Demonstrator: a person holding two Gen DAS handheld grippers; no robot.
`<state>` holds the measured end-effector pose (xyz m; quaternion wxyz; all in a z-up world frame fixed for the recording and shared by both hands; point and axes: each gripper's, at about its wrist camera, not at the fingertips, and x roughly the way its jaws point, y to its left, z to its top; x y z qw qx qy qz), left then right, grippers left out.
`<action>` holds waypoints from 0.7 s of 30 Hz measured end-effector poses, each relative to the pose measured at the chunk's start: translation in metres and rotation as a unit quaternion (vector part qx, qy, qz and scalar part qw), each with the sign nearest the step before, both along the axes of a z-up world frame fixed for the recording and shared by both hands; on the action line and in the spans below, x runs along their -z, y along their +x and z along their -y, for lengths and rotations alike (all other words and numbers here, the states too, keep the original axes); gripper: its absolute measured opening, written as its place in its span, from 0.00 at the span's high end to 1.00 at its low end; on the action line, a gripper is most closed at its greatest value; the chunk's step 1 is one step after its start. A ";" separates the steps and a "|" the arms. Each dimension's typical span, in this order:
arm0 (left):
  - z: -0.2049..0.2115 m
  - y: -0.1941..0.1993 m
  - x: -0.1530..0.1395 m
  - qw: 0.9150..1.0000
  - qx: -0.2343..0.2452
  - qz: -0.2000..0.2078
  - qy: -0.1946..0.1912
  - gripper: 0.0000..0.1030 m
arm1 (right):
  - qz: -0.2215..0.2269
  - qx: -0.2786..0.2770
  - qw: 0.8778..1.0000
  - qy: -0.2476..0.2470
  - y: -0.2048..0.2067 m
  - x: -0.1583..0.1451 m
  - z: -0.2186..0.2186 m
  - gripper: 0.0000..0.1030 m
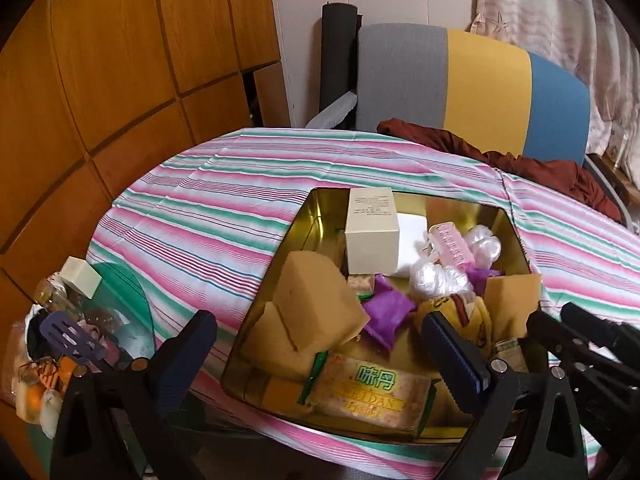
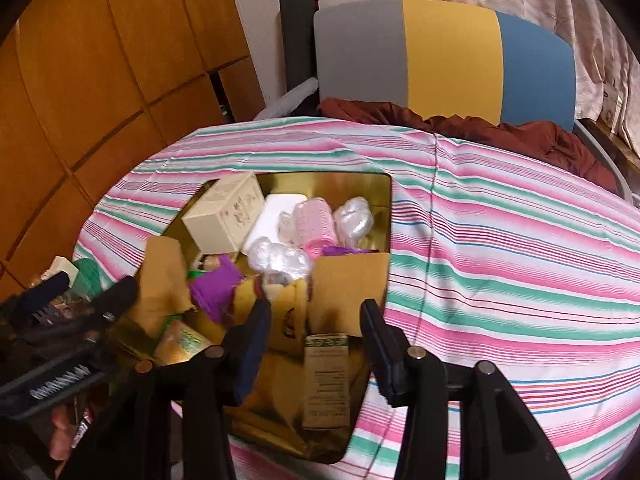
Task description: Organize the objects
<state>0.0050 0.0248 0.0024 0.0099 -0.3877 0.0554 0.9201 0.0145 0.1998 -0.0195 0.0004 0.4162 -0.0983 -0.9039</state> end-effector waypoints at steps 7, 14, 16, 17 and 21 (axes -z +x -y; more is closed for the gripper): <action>0.007 0.001 0.000 1.000 -0.006 0.002 -0.014 0.00 | 0.009 0.006 0.999 0.032 -0.001 -0.001 0.020 0.44; 0.017 -0.002 0.004 0.999 -0.026 0.017 -0.015 0.00 | 0.006 0.022 0.998 0.054 0.000 -0.004 0.026 0.44; 0.019 -0.003 0.005 0.999 -0.029 0.022 -0.013 0.00 | 0.005 0.026 0.998 0.056 0.001 -0.005 0.026 0.44; 0.020 -0.004 0.005 0.999 -0.030 0.025 -0.011 0.00 | 0.006 0.028 0.998 0.059 0.001 -0.005 0.026 0.44; 0.020 -0.003 0.004 0.999 -0.028 0.024 -0.012 0.00 | 0.009 0.035 0.997 0.063 0.000 -0.004 0.025 0.44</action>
